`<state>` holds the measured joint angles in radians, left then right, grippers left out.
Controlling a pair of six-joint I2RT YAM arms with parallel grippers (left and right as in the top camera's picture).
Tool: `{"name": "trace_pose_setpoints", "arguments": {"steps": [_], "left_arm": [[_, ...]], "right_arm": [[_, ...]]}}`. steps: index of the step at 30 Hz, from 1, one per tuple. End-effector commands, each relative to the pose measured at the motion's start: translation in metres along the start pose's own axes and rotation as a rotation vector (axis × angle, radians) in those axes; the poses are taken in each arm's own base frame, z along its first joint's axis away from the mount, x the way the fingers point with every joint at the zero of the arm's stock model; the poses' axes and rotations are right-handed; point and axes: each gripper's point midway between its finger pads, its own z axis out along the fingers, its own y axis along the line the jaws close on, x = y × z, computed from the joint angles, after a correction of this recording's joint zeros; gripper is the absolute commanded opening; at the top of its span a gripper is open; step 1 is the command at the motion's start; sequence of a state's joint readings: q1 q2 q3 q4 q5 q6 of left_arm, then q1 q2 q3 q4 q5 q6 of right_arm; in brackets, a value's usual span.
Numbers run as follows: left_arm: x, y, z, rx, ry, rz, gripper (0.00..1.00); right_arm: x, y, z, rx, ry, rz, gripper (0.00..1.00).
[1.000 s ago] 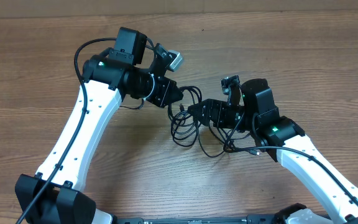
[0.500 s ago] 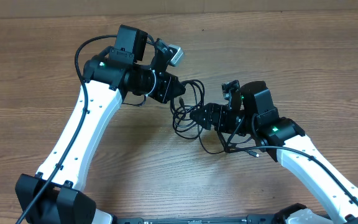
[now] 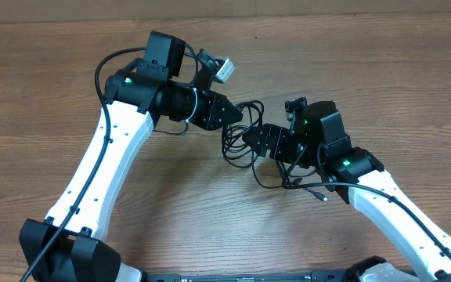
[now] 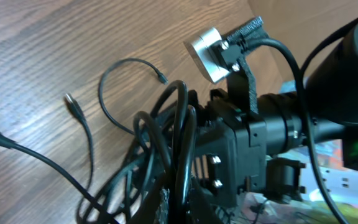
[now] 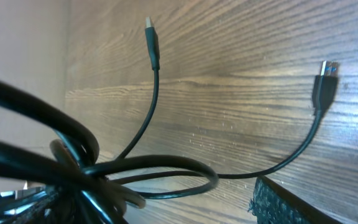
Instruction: Untangle cables
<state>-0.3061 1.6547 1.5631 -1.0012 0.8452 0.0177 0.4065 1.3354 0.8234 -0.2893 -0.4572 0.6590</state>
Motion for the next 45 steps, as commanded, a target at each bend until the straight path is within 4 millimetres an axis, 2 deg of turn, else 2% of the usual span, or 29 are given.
{"name": "trace_pose_setpoints", "arguments": {"steps": [1,5,16,23,27,33,39,45], "left_arm": [[0.004,-0.014,0.001,0.090,0.018,-0.037,0.04],[0.007,-0.015,0.001,0.089,0.029,-0.050,0.04],[0.014,-0.006,0.002,0.038,0.055,-0.078,0.04],[0.021,-0.006,0.001,0.037,0.078,-0.086,0.04],[0.023,-0.007,0.001,0.037,0.086,-0.092,0.04],[0.031,-0.005,0.001,0.030,0.113,-0.106,0.04],[0.047,0.019,-0.002,-0.126,0.172,-0.138,0.05],[0.049,0.032,-0.005,-0.203,0.179,-0.135,0.05]], "right_arm": [[-0.010,-0.002,0.000,0.012,-0.045,0.032,0.79],[-0.015,0.003,0.000,-0.010,-0.067,0.073,0.80],[-0.036,0.023,-0.003,-0.089,-0.148,0.027,0.80],[-0.053,0.028,-0.007,-0.096,-0.229,0.003,0.81],[-0.062,0.020,-0.009,-0.050,-0.282,0.011,0.80],[-0.086,0.007,-0.020,-0.005,-0.397,0.082,0.80],[-0.107,-0.005,-0.033,-0.007,-0.462,0.122,0.79],[-0.116,-0.009,-0.044,-0.059,-0.451,0.135,0.77]]}}
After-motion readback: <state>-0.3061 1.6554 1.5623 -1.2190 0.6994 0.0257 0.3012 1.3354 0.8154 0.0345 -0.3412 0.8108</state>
